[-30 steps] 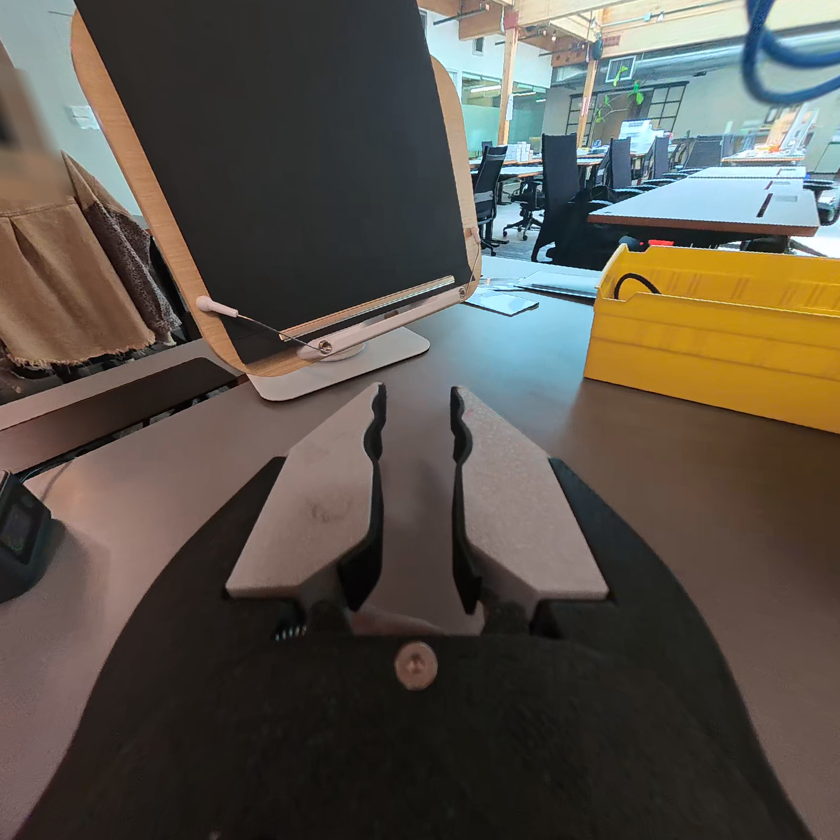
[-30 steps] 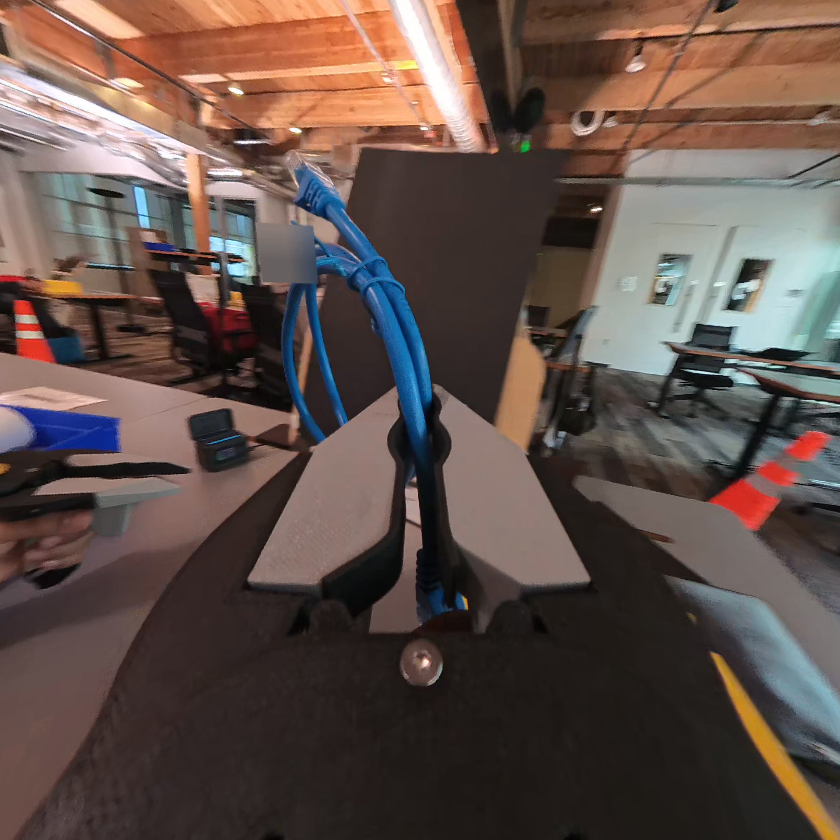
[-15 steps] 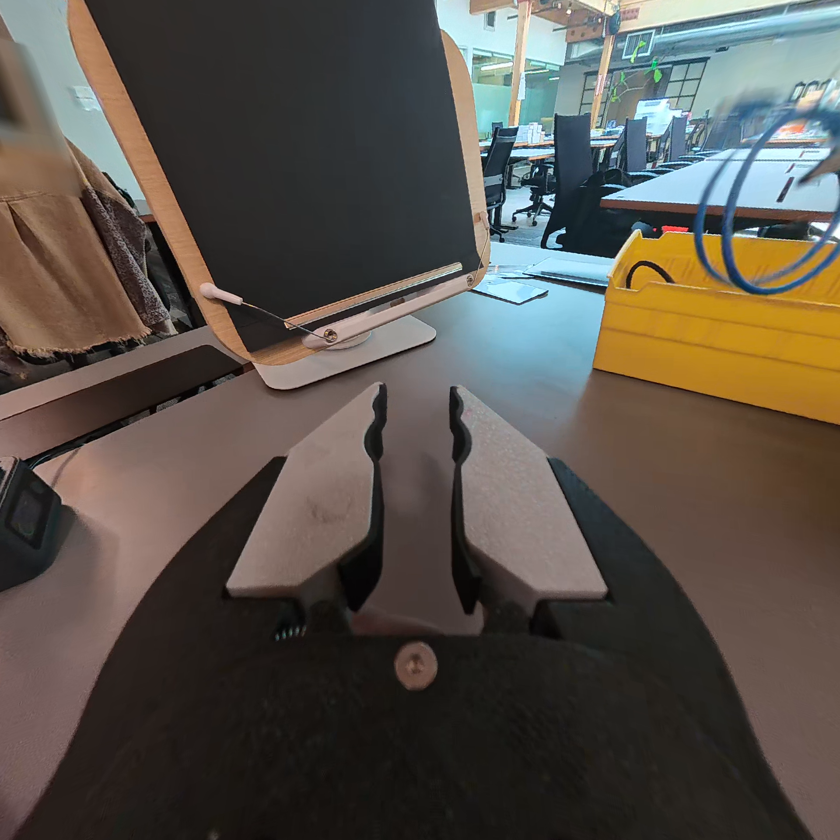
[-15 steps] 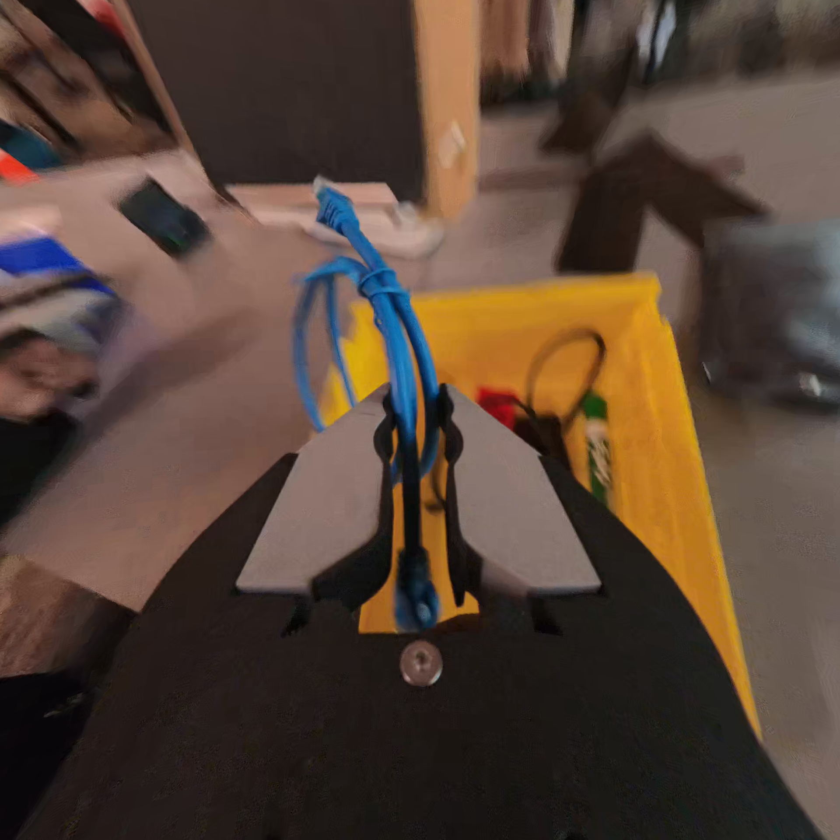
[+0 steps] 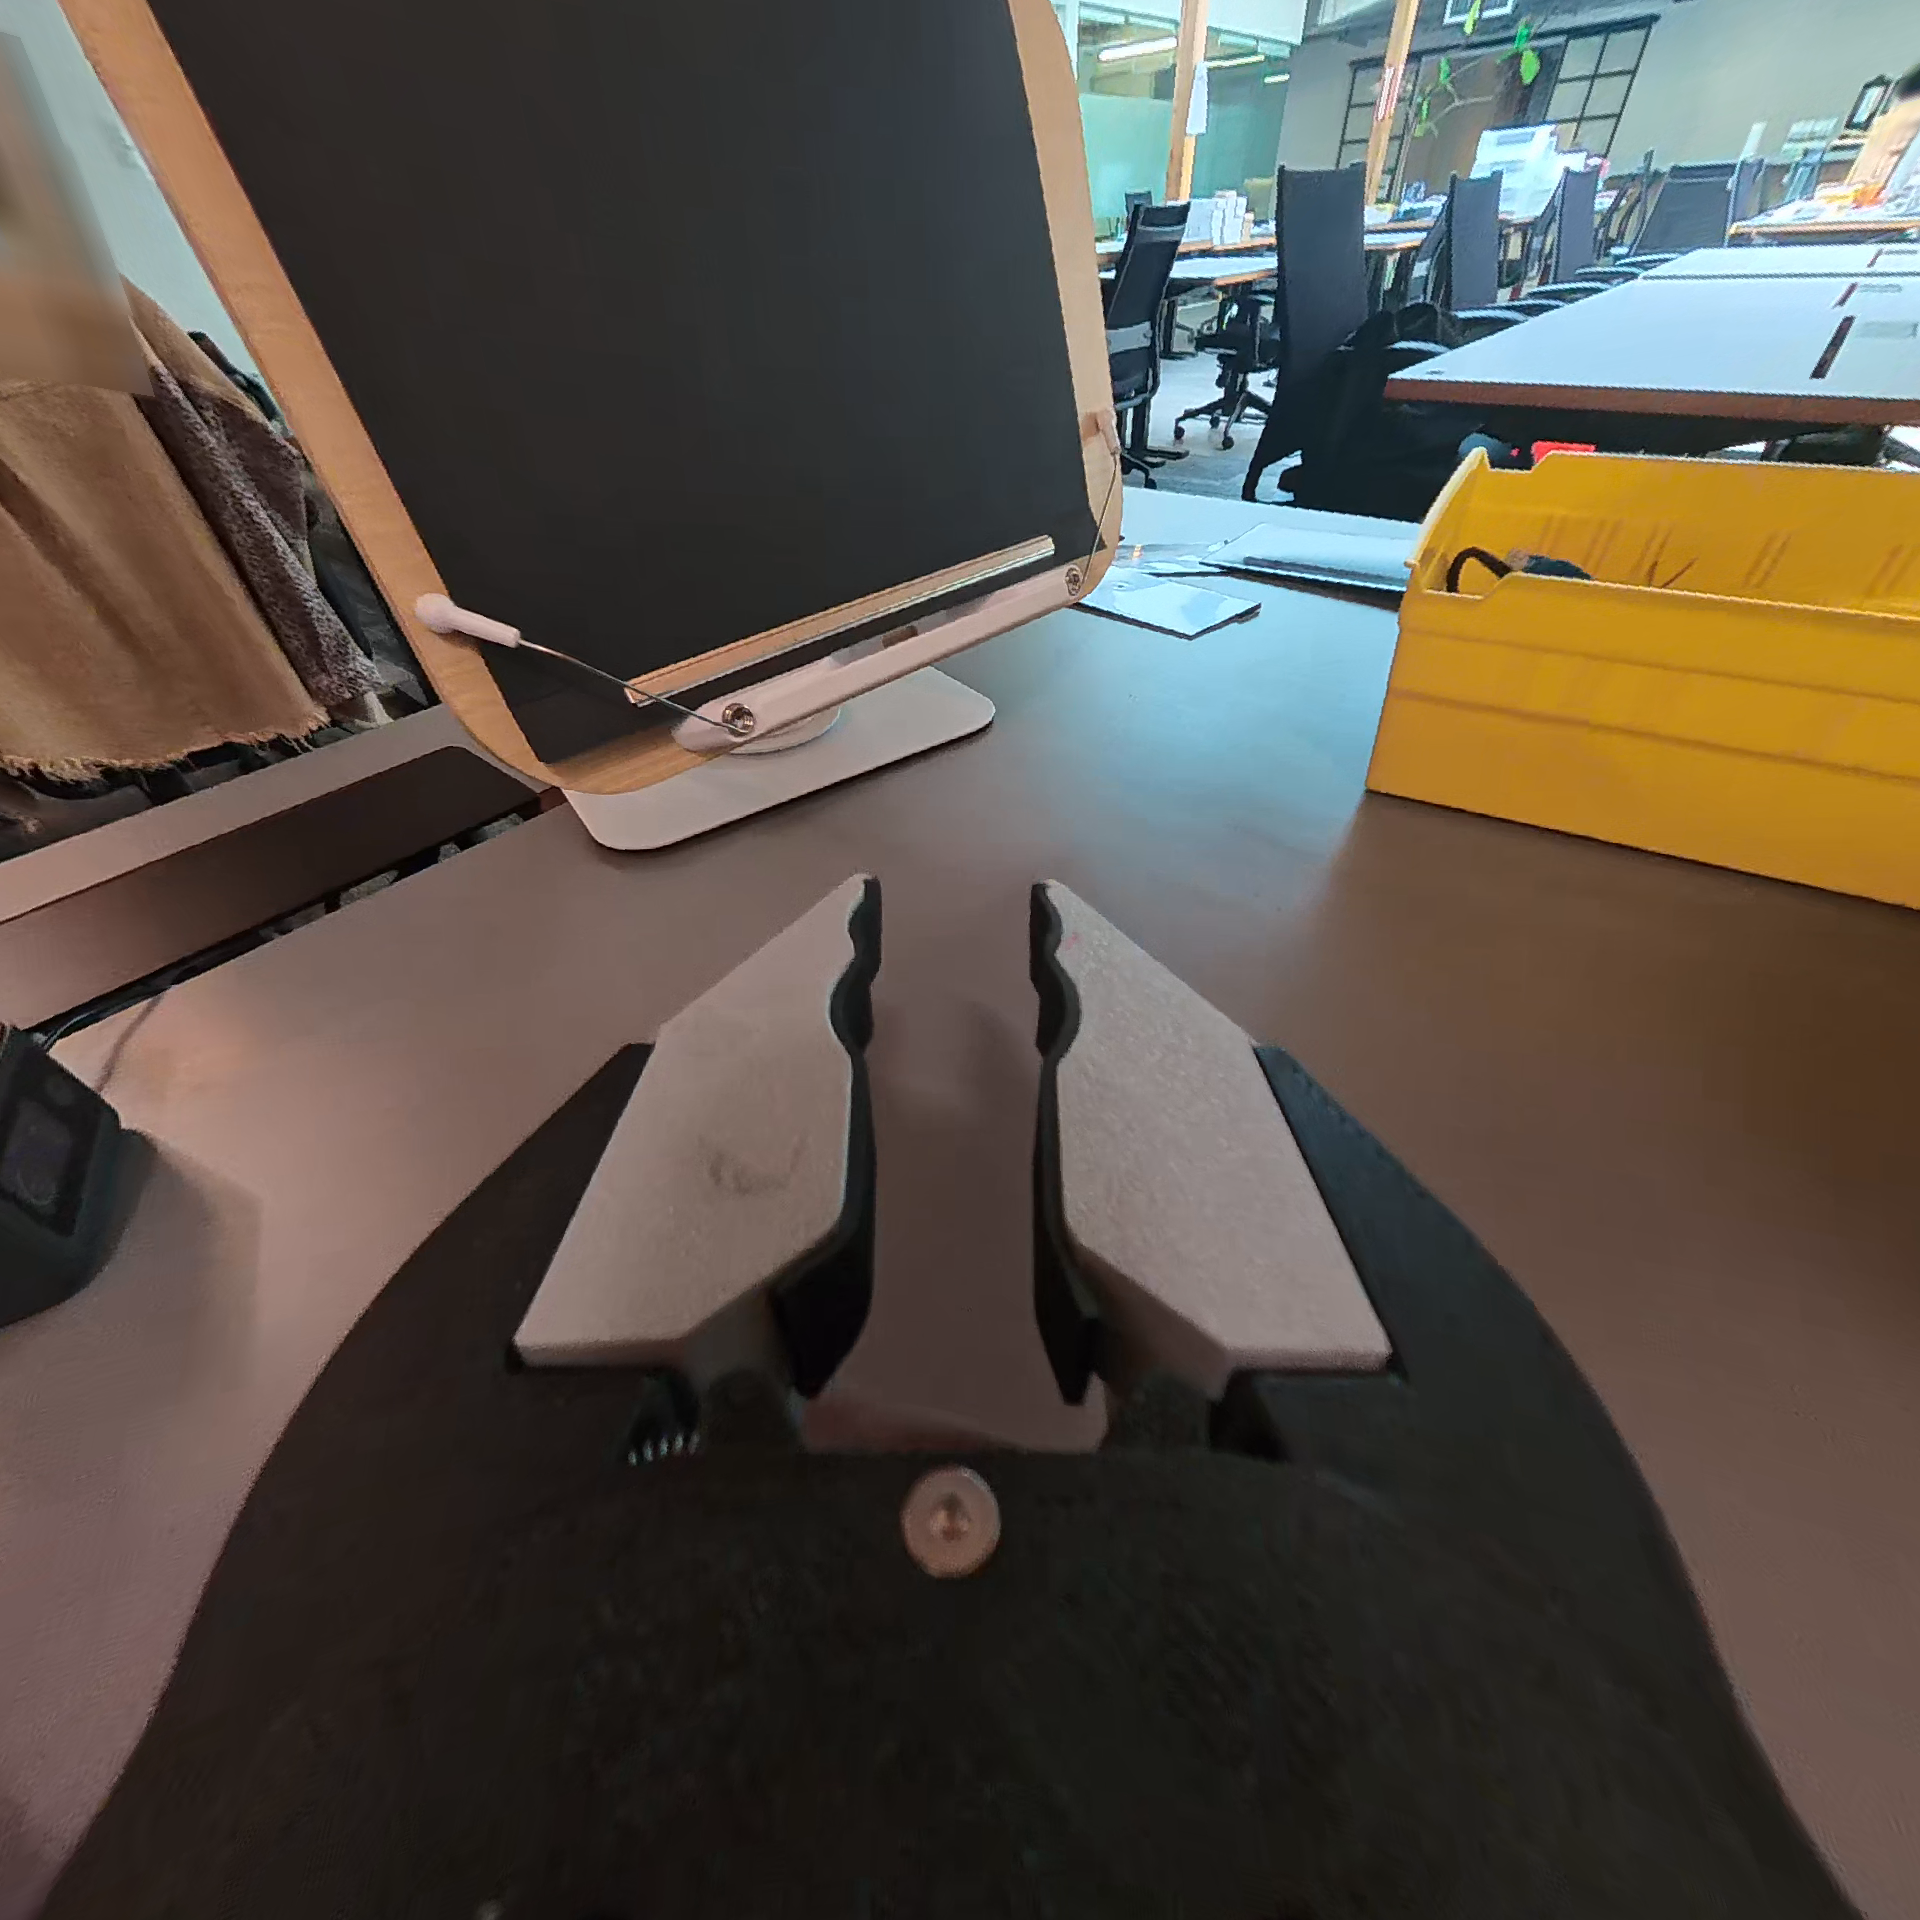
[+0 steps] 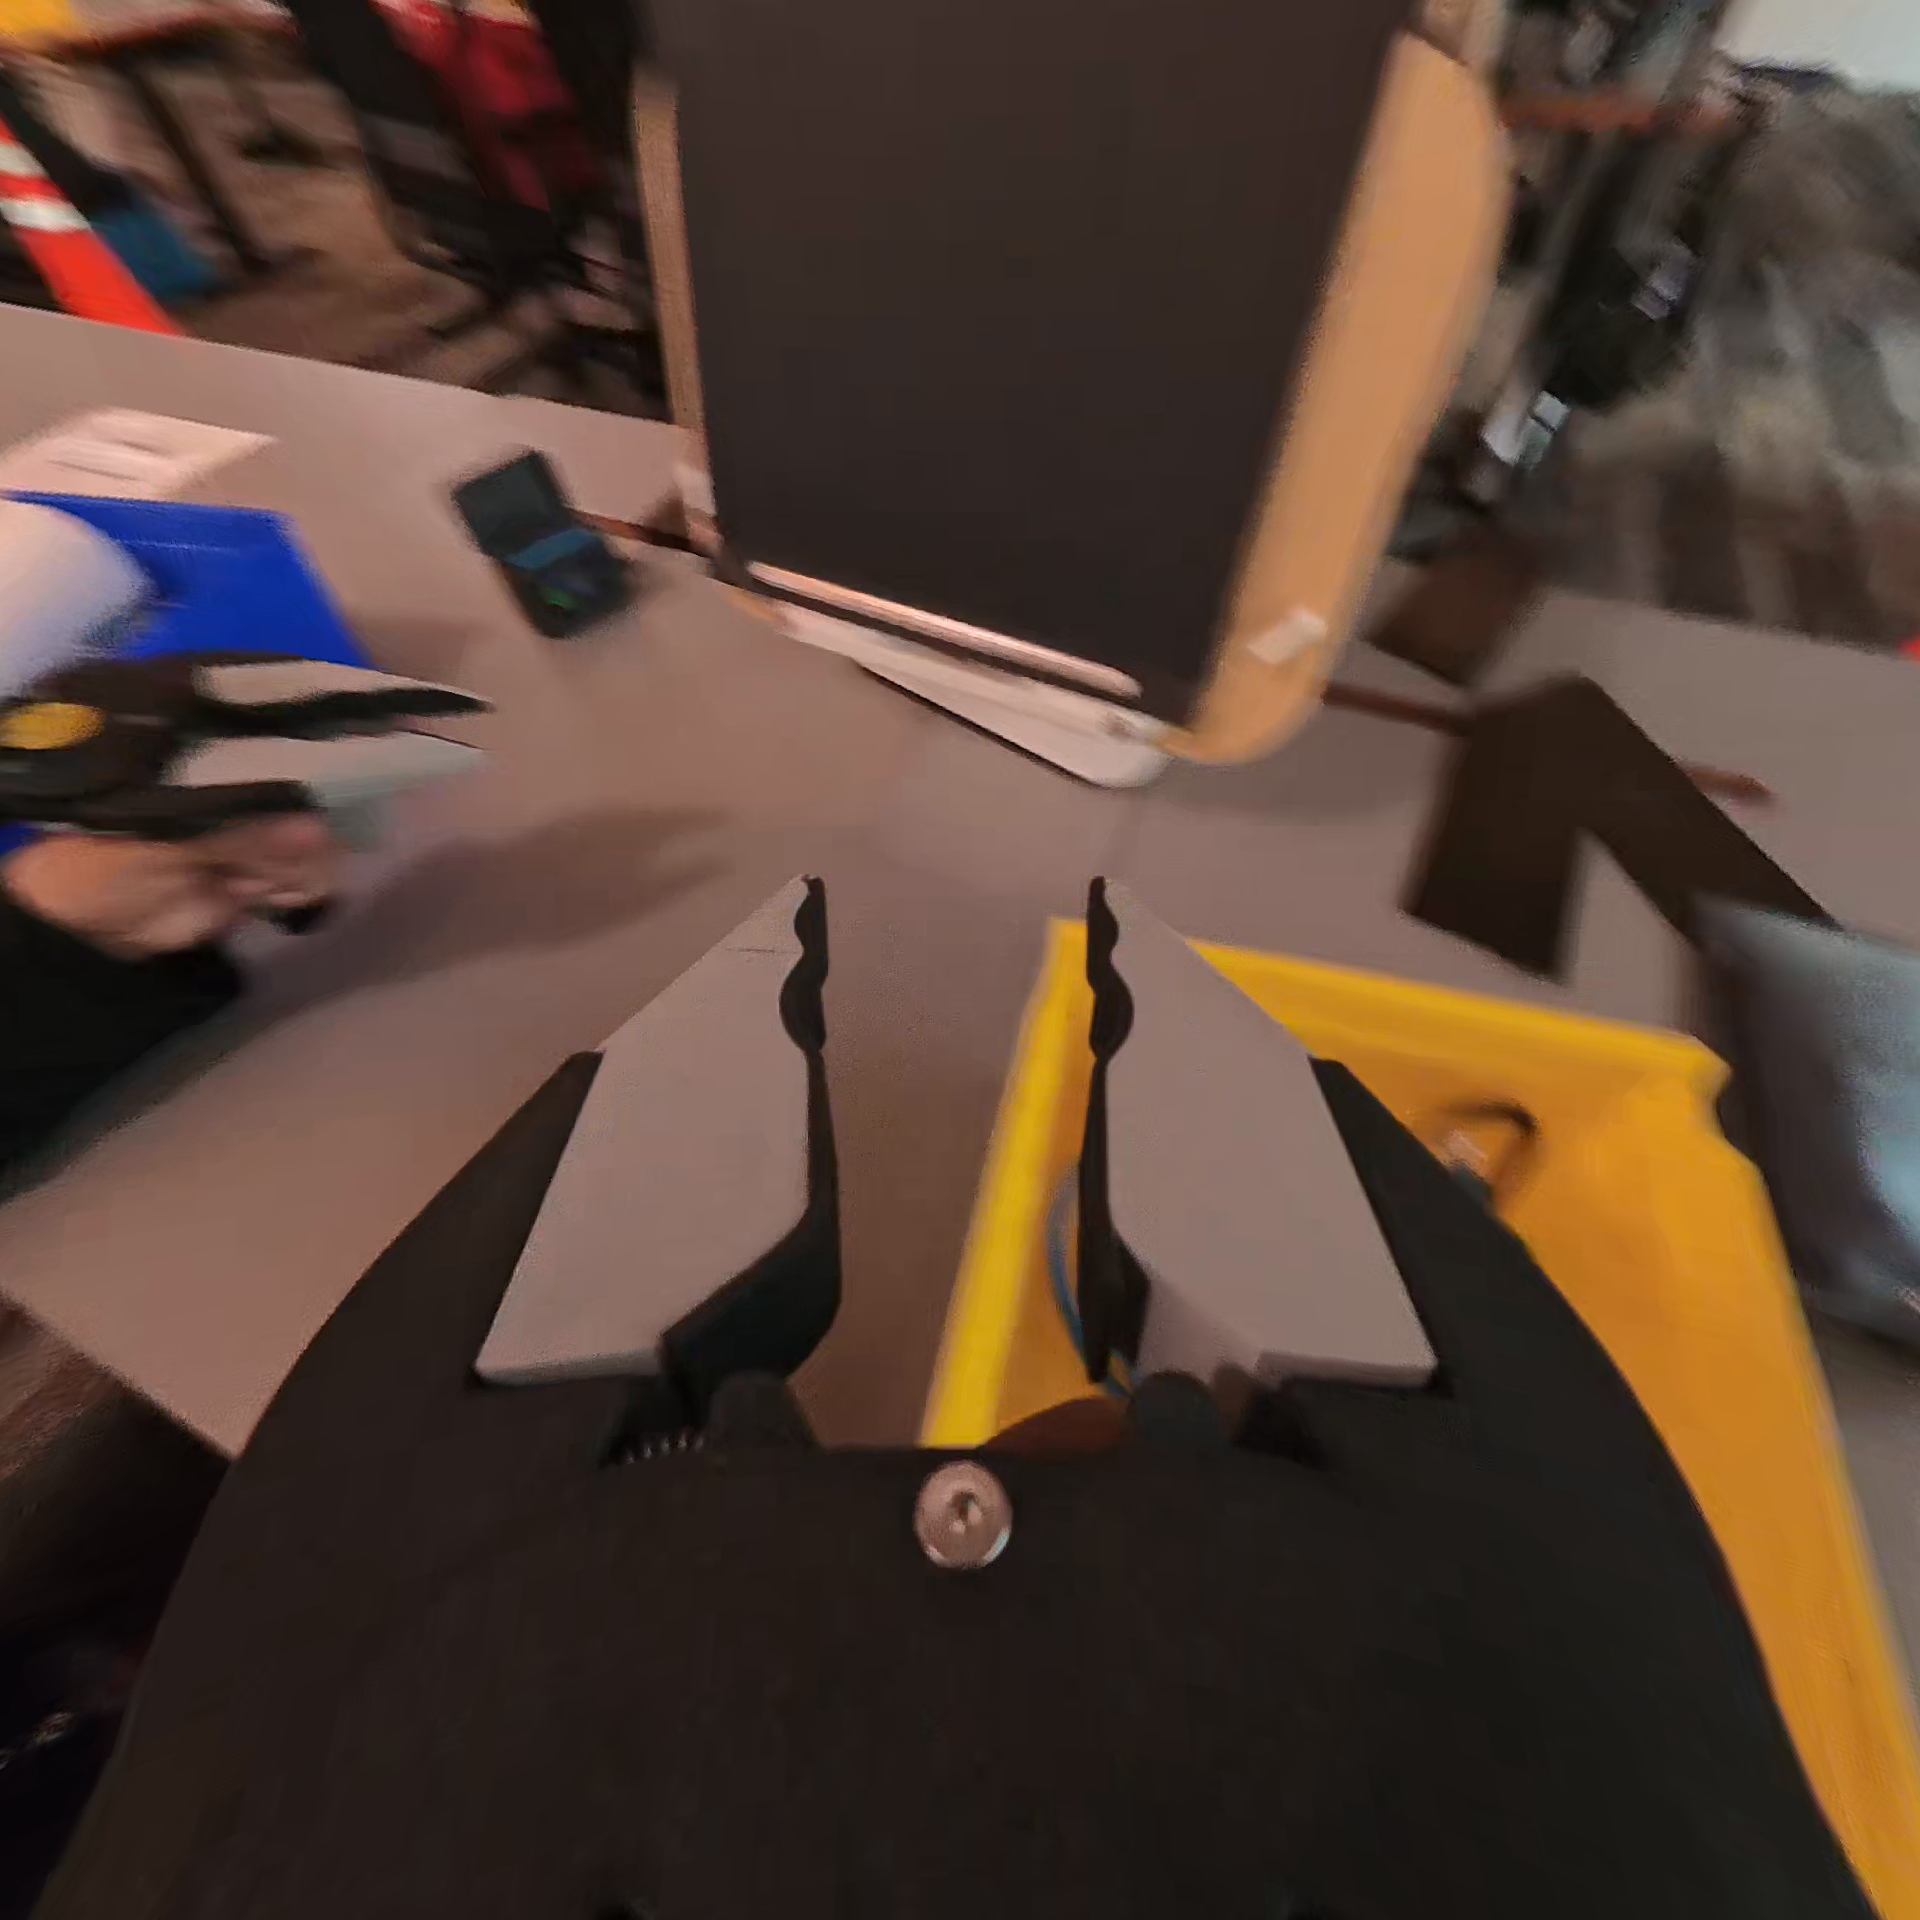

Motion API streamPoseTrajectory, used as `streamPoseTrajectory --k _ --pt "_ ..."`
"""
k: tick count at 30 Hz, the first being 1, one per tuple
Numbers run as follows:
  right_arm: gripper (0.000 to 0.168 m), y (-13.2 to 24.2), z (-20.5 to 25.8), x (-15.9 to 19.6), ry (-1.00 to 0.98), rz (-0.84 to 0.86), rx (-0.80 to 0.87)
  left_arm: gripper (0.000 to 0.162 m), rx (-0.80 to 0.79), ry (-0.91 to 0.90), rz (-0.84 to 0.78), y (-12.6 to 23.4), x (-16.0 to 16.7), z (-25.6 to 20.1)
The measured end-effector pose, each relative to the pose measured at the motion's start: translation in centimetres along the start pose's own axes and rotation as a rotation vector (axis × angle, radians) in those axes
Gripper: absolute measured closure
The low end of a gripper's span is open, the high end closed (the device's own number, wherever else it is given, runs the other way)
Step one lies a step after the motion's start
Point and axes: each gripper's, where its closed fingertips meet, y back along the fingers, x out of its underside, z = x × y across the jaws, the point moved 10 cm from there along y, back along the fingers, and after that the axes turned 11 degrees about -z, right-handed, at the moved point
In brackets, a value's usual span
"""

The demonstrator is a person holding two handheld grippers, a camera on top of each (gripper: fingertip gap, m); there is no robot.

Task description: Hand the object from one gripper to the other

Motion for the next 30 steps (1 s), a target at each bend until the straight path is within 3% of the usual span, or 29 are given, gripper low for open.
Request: streamPoseTrajectory --k 3,6,11,14,19,30 --pt "0.116 -3.5 5.8 -0.6 0.03 -0.062 -0.196 0.135 -0.002 -0.012 0.018 -0.1 0.2 -0.1" --pt "0.111 -8.6 9.6 0.6 0.054 -0.075 -0.283 0.135 -0.006 -0.022 0.022 -0.1 0.3 -0.2" --pt "0.102 -18.9 11.6 6.0 -0.062 -0.079 -0.327 0.135 -0.019 -0.022 0.02 -0.1 0.2 0.0" --pt "0.098 -23.1 11.5 9.8 -0.109 -0.079 -0.324 0.134 -0.032 -0.024 0.016 0.0 0.2 0.2" --pt "0.093 -25.2 11.9 12.5 -0.018 -0.006 -0.324 0.131 -0.063 -0.004 0.046 -0.2 0.7 0.7" --pt "0.089 -25.0 12.3 12.5 0.008 -0.009 -0.354 0.129 -0.086 -0.055 0.099 -0.6 1.5 0.8"
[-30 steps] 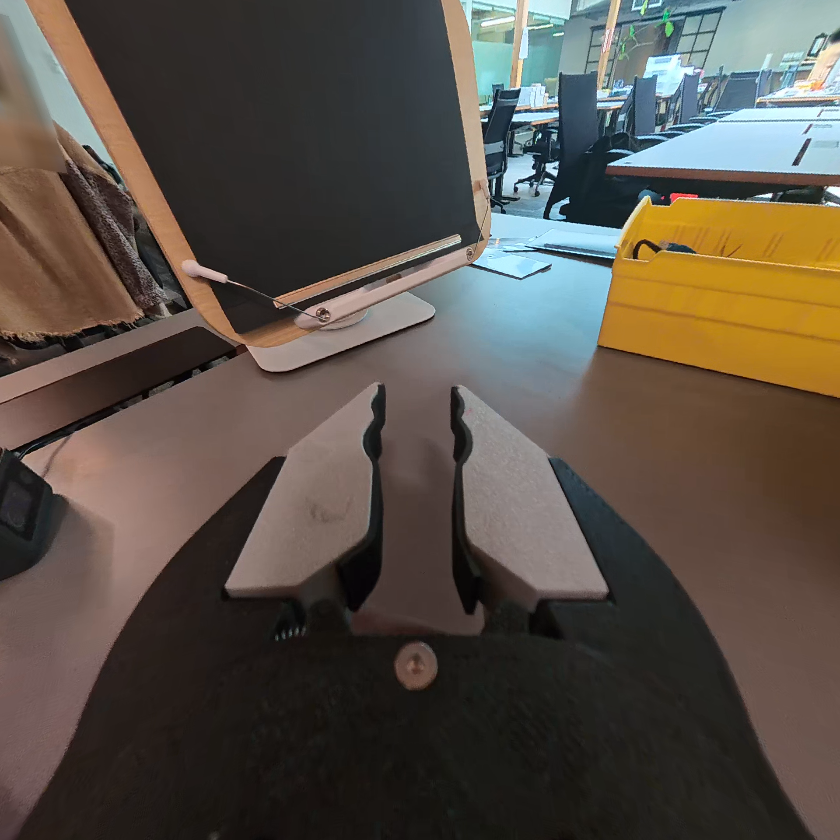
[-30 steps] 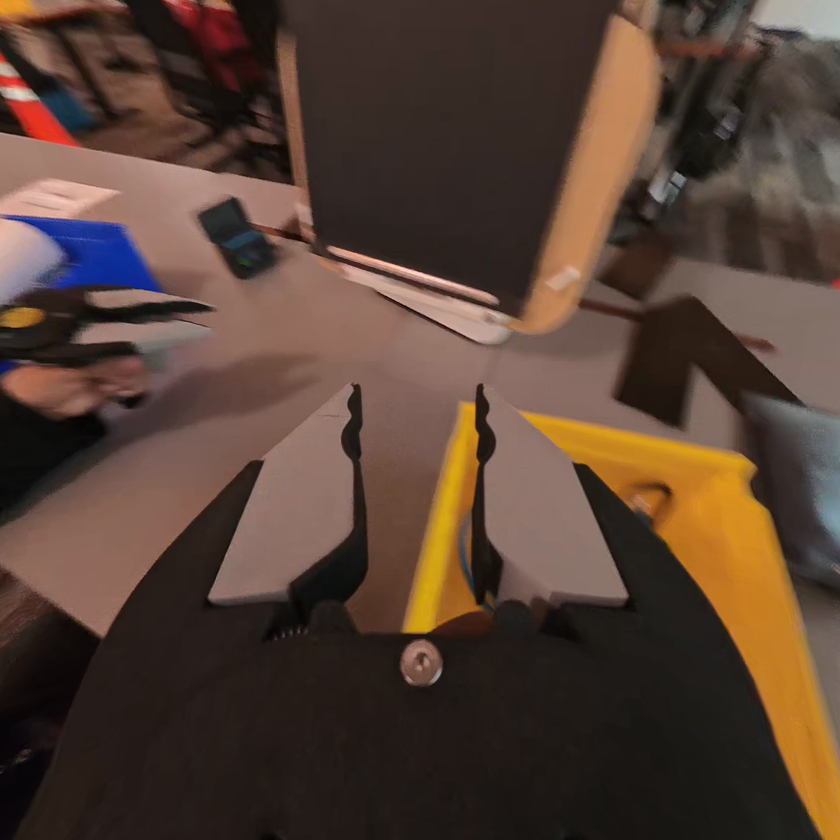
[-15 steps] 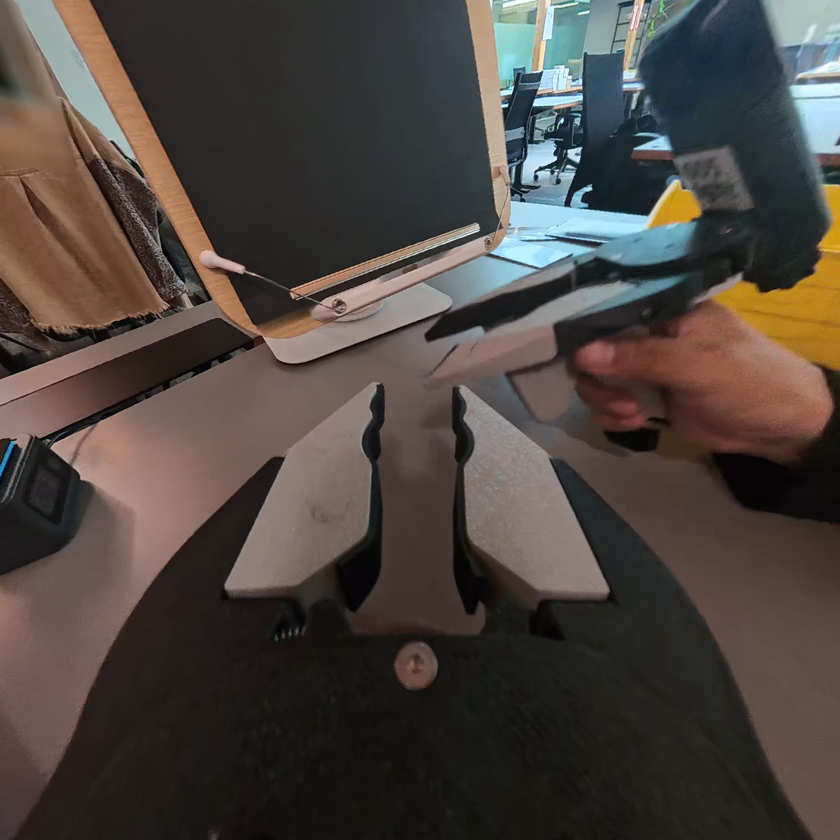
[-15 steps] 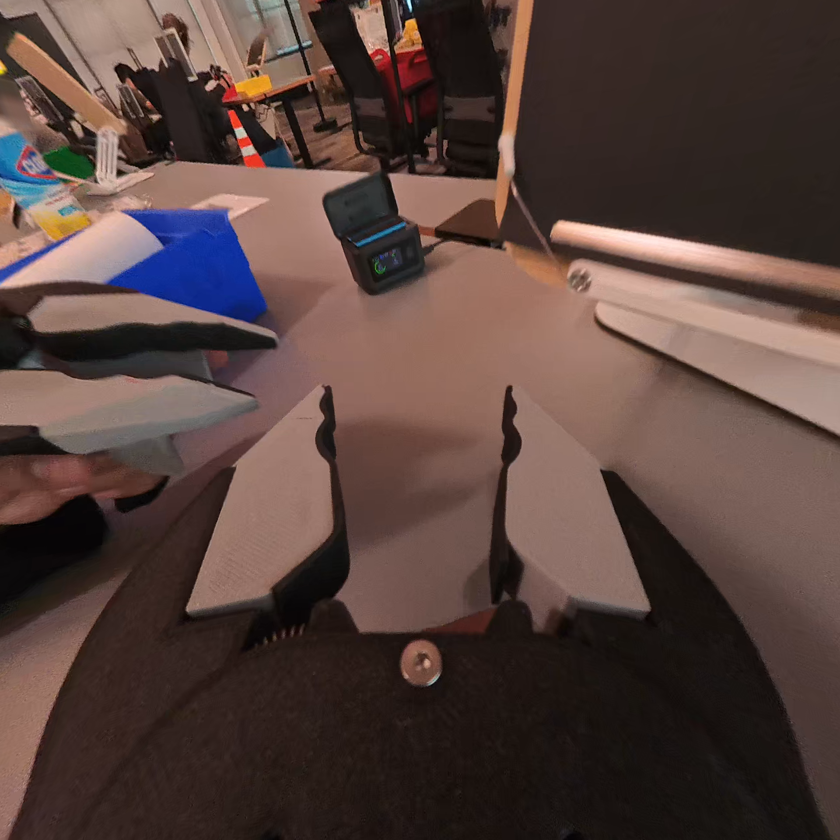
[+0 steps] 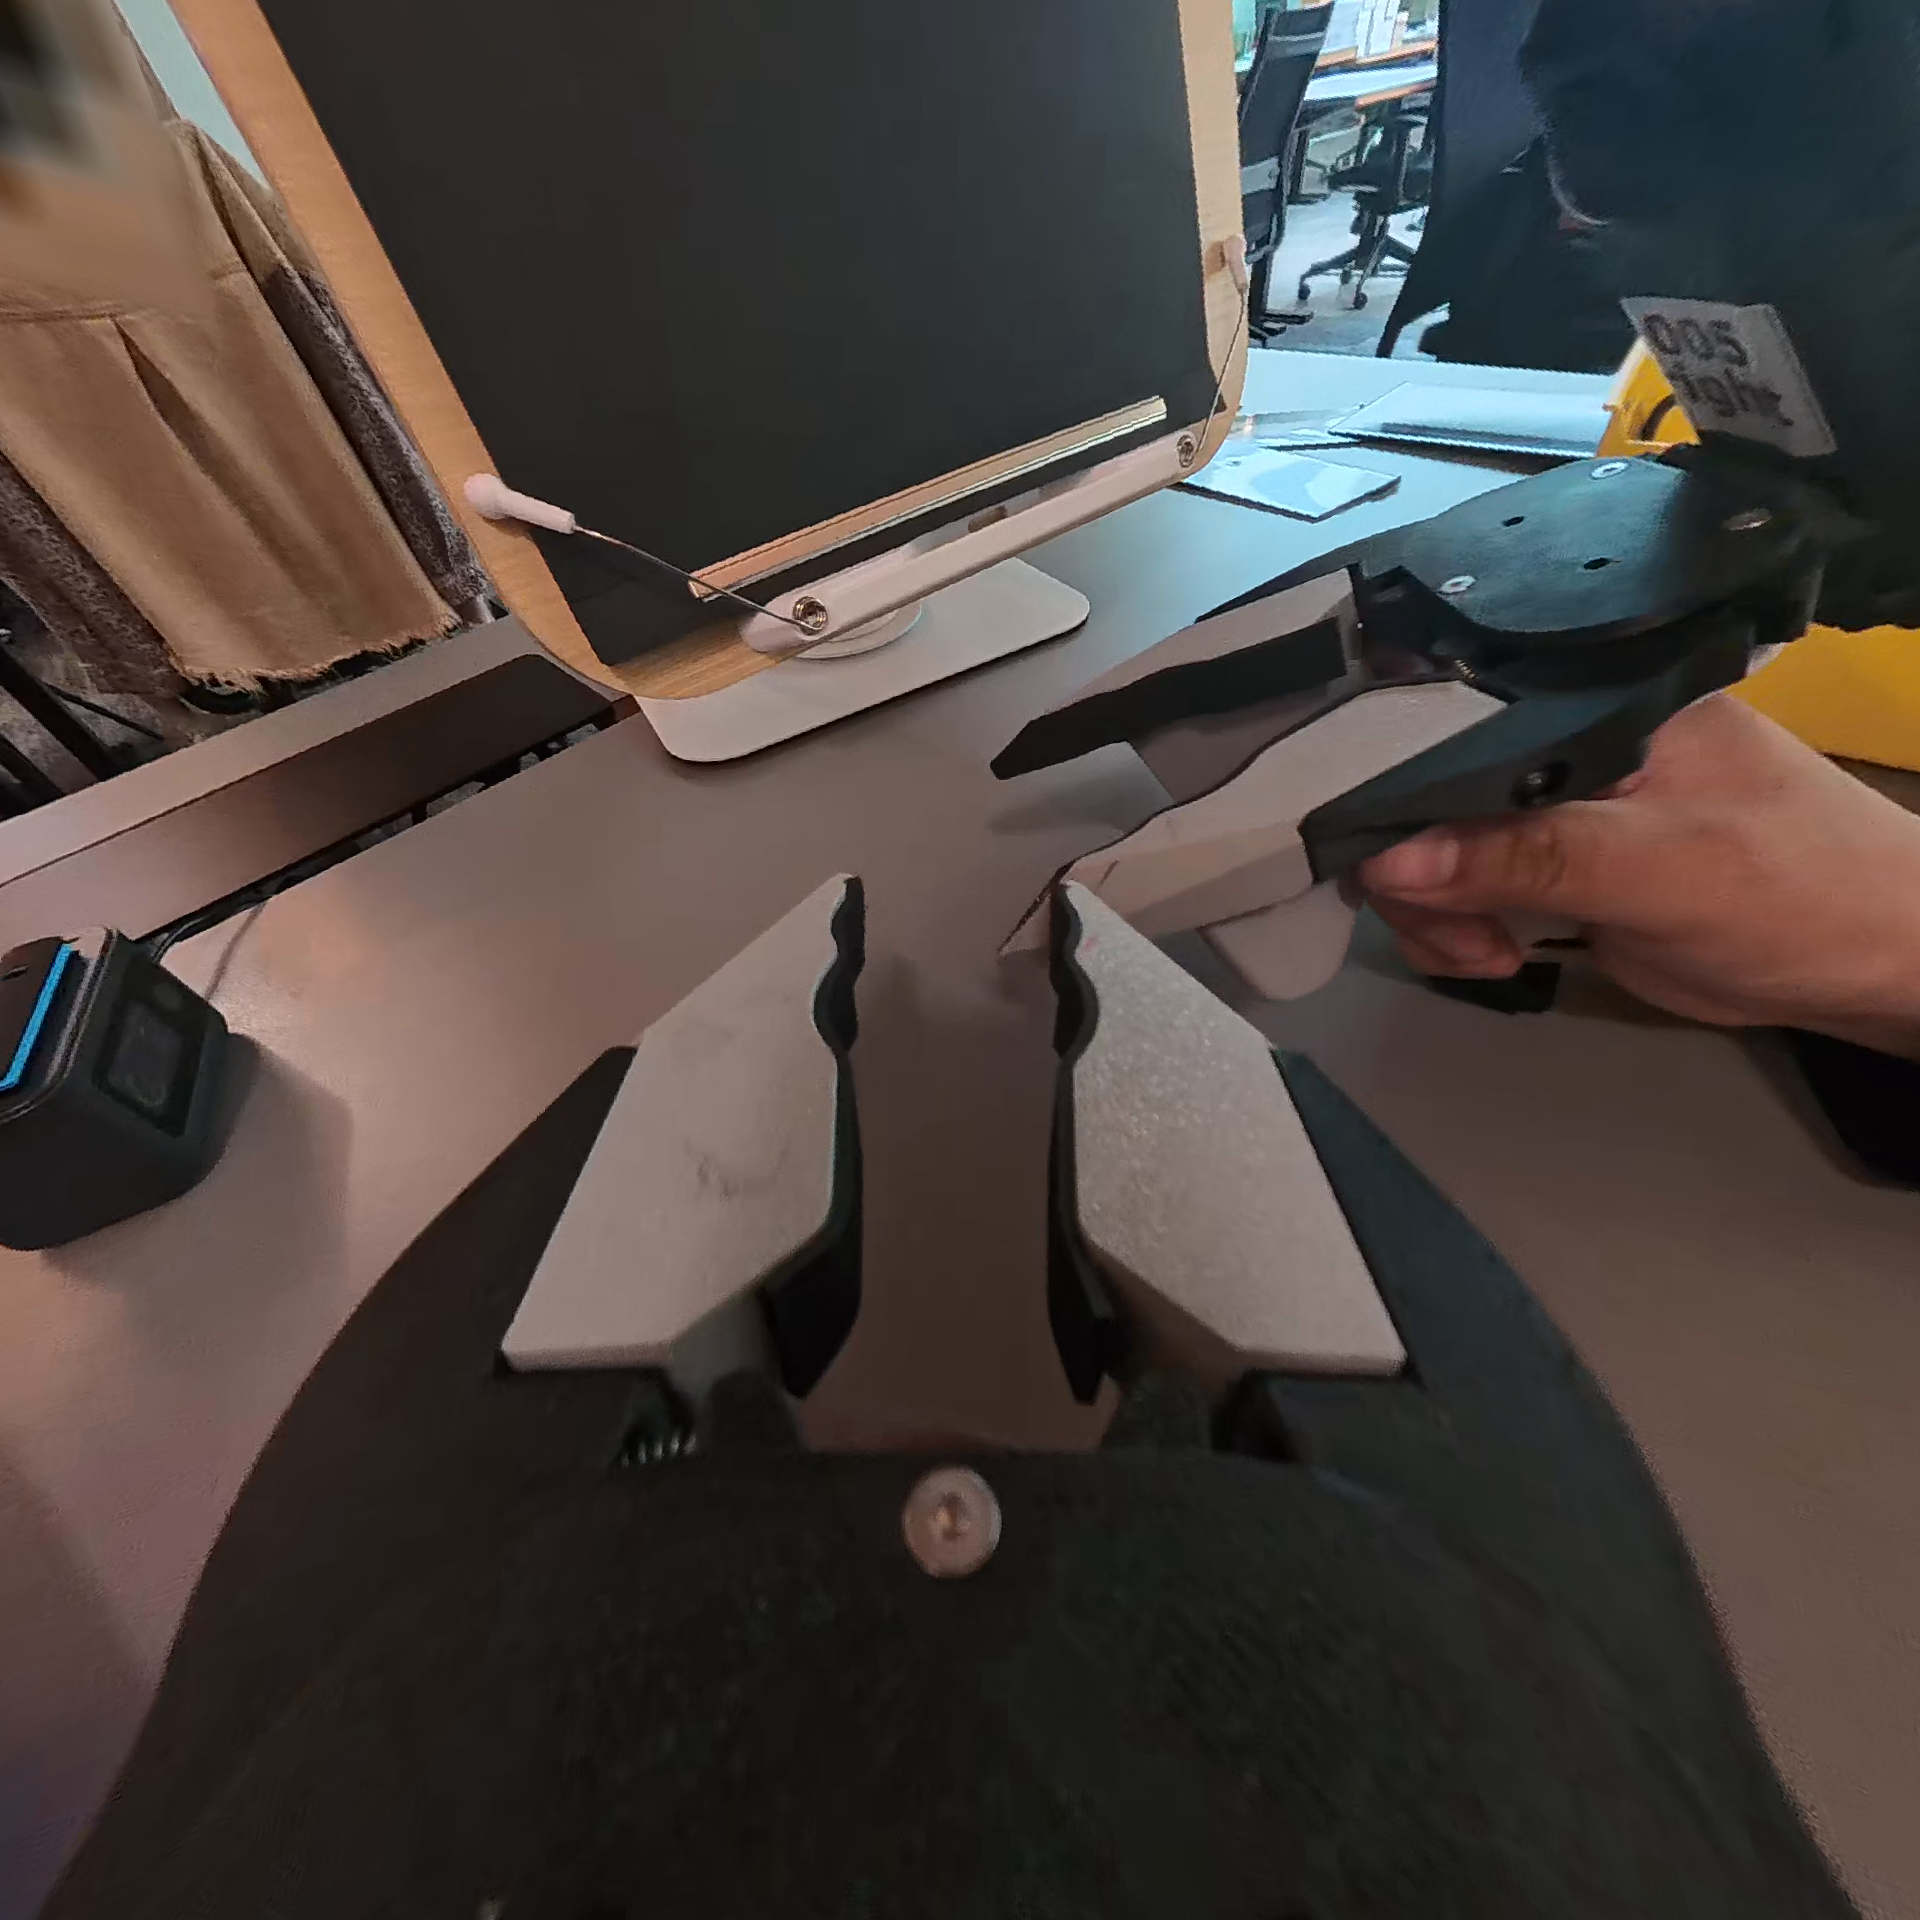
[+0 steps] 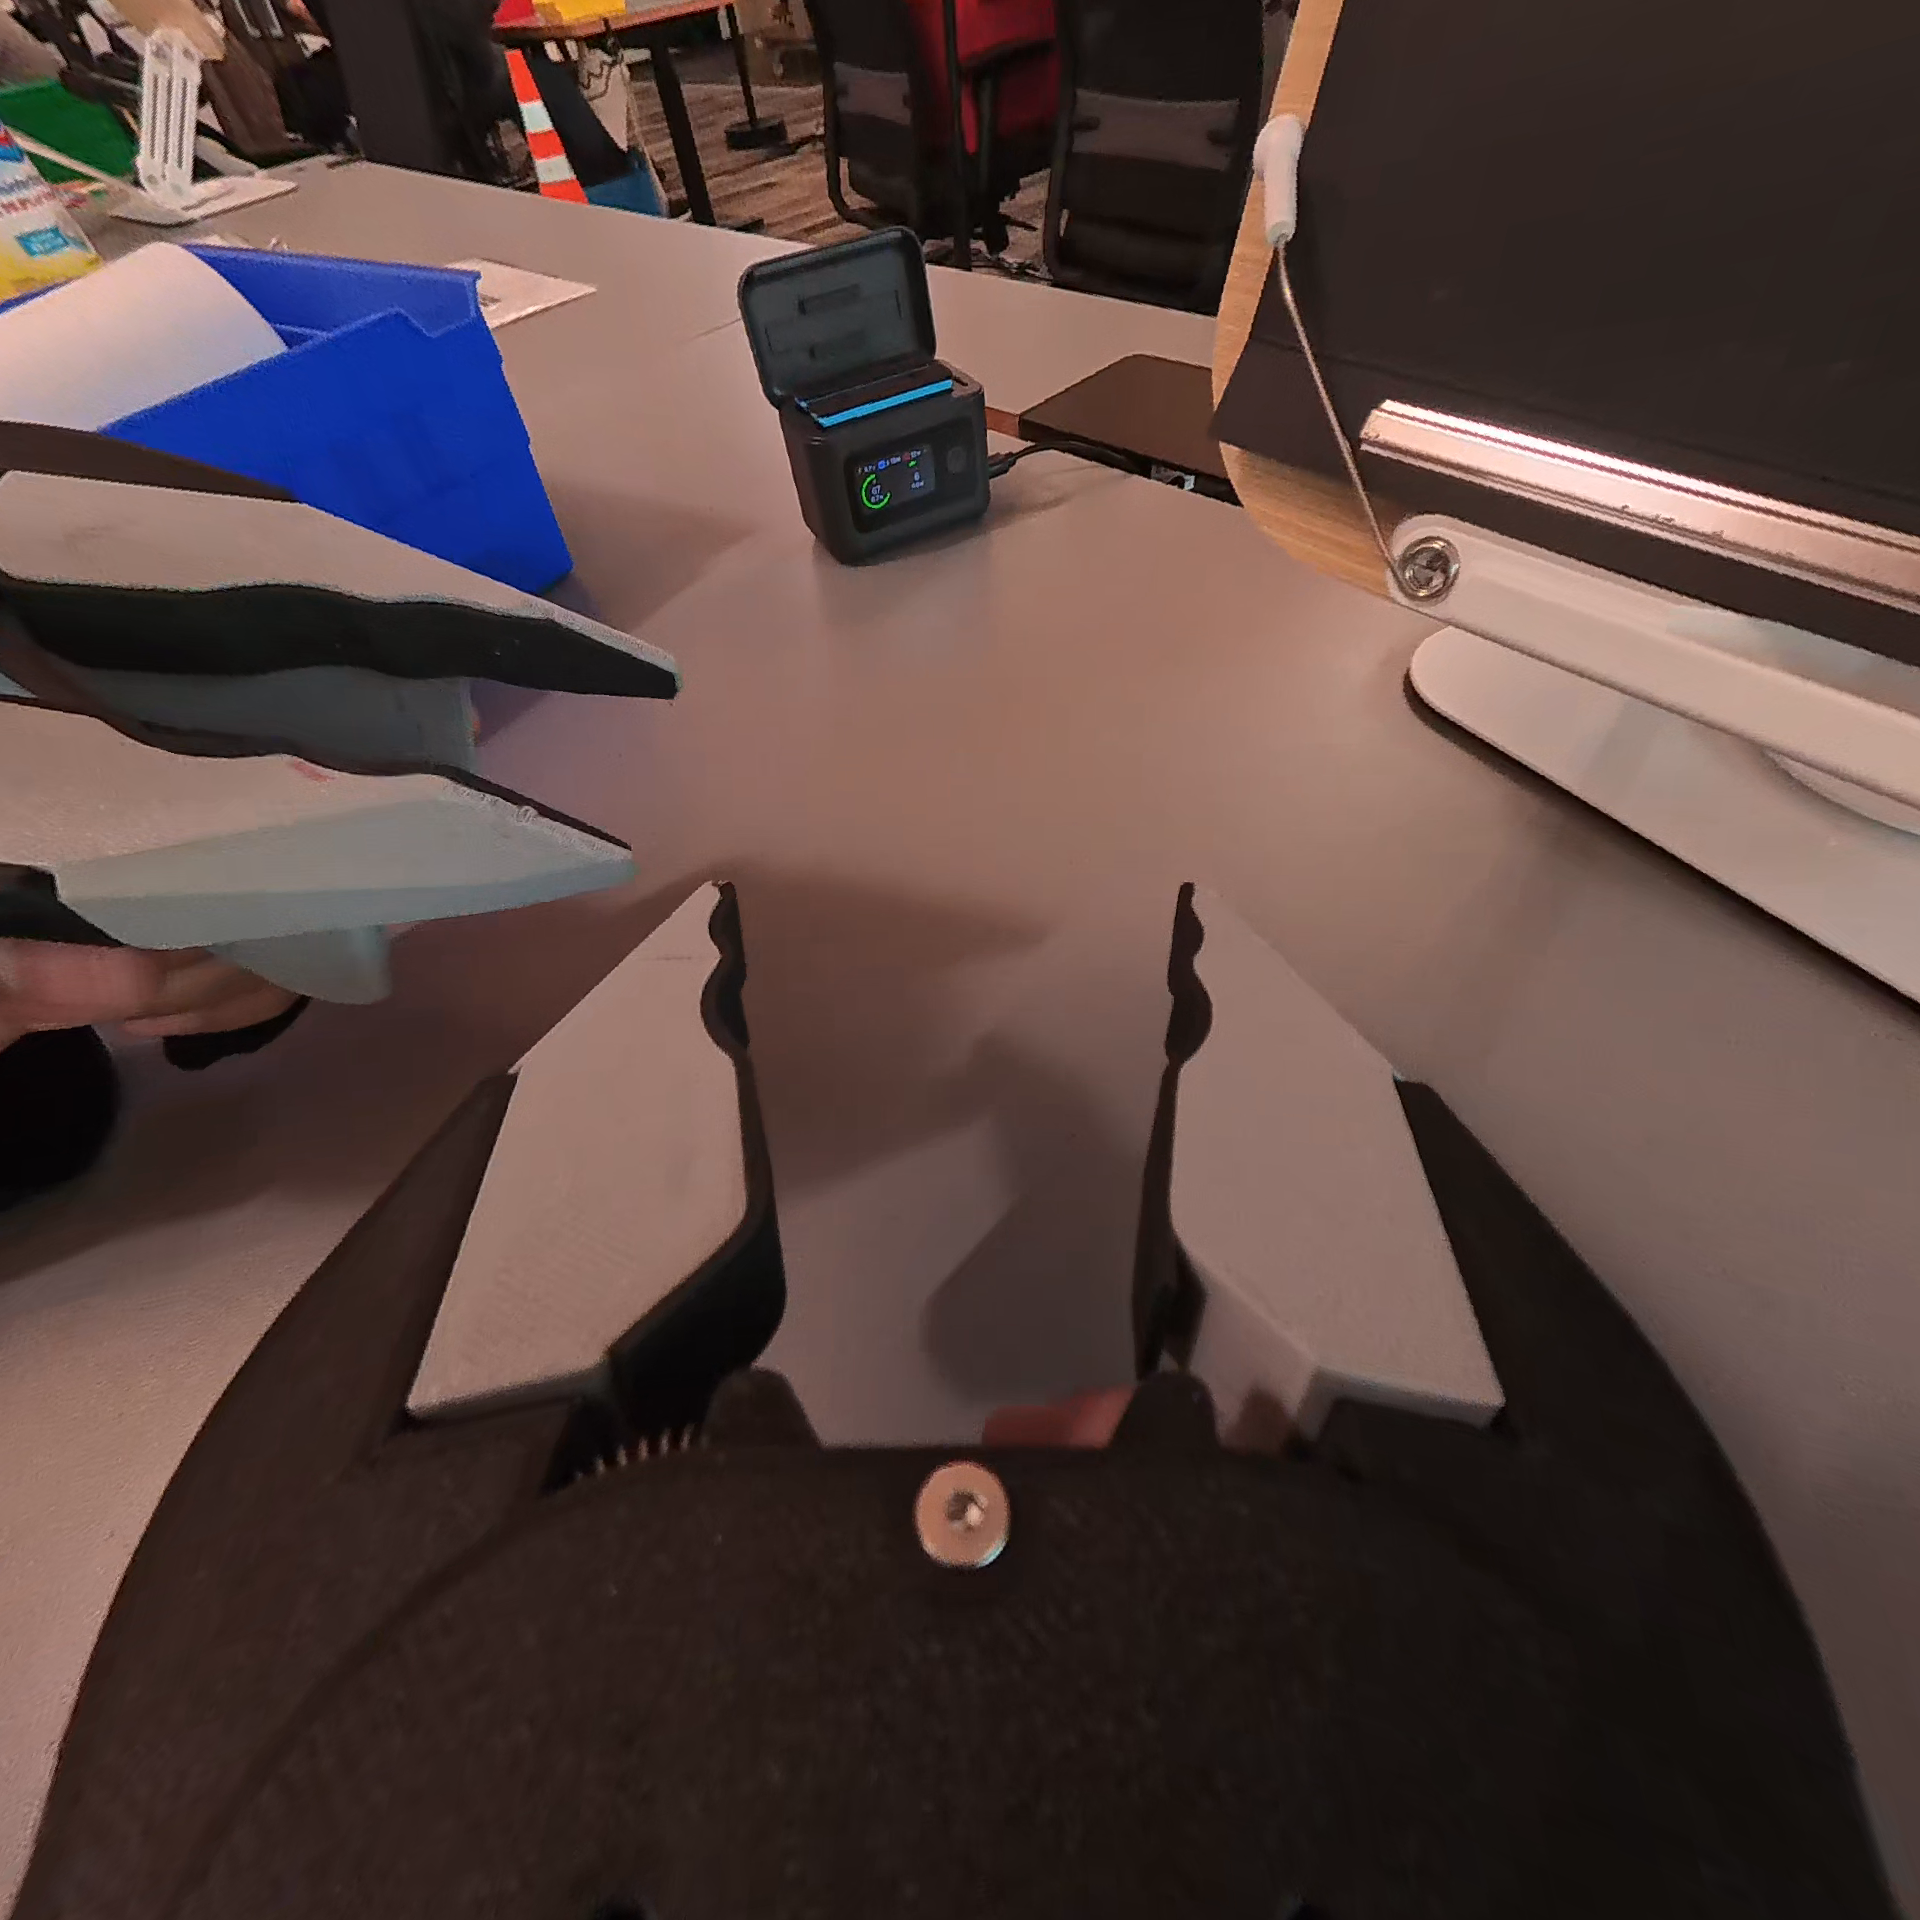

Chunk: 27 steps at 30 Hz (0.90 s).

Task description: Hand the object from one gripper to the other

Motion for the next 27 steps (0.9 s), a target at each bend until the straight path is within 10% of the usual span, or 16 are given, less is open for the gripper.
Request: streamPoseTrajectory --k 27 --pt "0.096 0.28 -0.05 -0.09 -0.009 -0.027 0.009 0.13 0.005 -0.01 0.03 -0.29 0.48 -0.16"
